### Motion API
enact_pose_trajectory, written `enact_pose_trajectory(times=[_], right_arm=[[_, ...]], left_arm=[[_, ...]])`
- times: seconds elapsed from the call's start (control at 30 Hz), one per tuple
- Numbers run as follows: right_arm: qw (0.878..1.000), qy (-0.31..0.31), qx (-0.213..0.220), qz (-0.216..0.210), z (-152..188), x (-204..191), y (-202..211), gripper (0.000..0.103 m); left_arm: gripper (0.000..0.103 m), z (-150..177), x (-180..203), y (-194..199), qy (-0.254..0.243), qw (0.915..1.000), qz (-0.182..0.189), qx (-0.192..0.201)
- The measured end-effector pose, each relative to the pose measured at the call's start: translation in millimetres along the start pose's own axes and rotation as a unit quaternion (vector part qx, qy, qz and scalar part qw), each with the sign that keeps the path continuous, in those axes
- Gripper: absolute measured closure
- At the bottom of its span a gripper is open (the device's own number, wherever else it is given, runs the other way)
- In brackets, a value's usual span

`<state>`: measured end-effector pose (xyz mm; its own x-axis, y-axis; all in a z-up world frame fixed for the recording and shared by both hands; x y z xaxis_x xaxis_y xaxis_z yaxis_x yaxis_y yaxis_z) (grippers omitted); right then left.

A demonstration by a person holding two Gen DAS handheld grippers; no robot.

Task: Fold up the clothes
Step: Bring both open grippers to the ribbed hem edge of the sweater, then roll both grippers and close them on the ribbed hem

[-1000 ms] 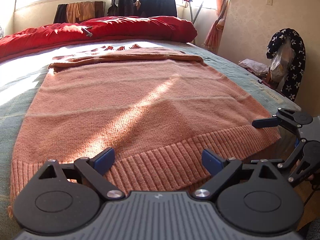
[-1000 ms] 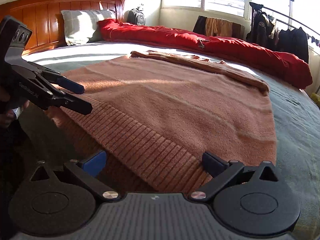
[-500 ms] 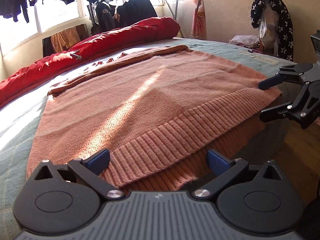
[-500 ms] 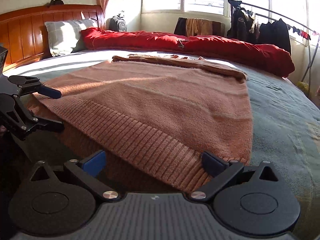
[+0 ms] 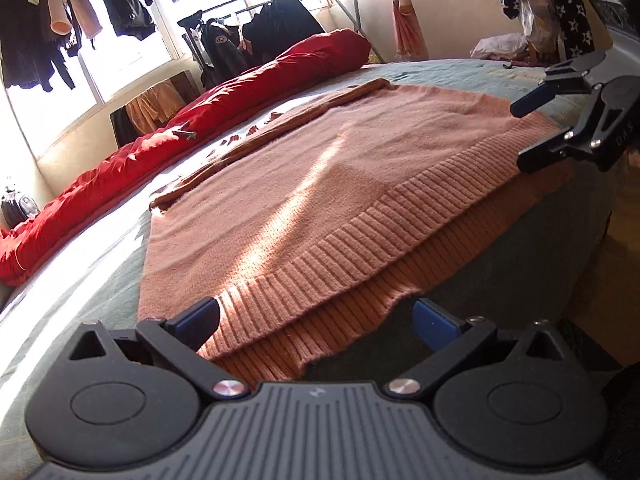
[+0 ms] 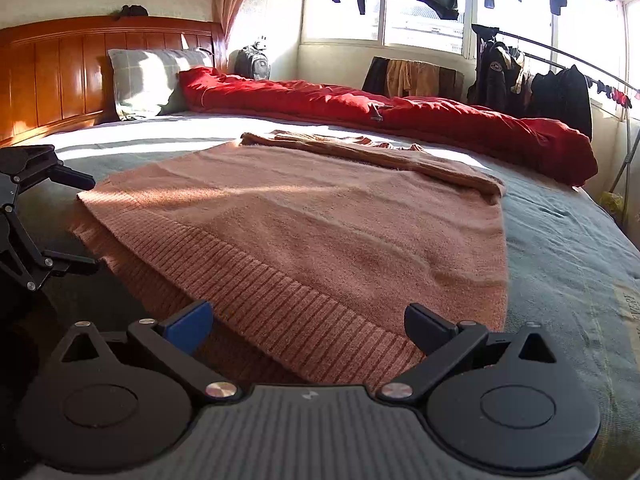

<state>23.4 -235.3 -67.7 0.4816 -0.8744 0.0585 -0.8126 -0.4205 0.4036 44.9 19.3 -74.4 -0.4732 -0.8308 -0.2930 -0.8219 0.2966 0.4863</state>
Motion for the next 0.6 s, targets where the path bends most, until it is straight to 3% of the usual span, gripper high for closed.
enact_pose_trajectory(times=[0.1, 0.17, 0.33, 0.47, 0.6], right_arm=[[1.0, 0.01, 0.001, -0.004, -1, -5, -1, 0.0], [1.0, 0.023, 0.001, 0.0, -1, -6, 0, 0.0], [0.999, 0.048, -0.003, 0.012, 2, -6, 4, 0.0], [0.998, 0.056, 0.002, 0.015, 0, -8, 5, 0.0], [0.997, 0.079, 0.003, 0.013, -1, -16, 3, 0.0]], left_arm=[[0.001, 9, -2, -8, 0.034, 0.9991, 0.002, -0.023], [0.001, 13, 1, -6, 0.02, 0.9994, -0.012, -0.027], [0.001, 4, 17, 2, -0.087, 0.9954, -0.038, 0.01], [0.001, 4, 34, -8, -0.197, 0.9779, -0.069, 0.015], [0.001, 3, 50, -15, -0.287, 0.9532, -0.09, 0.032]])
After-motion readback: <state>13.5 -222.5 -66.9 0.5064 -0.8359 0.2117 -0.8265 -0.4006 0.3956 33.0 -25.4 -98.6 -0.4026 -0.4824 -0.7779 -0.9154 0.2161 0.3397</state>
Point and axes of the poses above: each gripper's, at about its wrist camera, not at the fingertips, and y roughly against the way its jaws point, x to its right, z to its underside, the point moved 5 cm from there along -y, roughly the way its jaws point, and after that the axes turned 6 degrees about x, right-handed, at the moved point
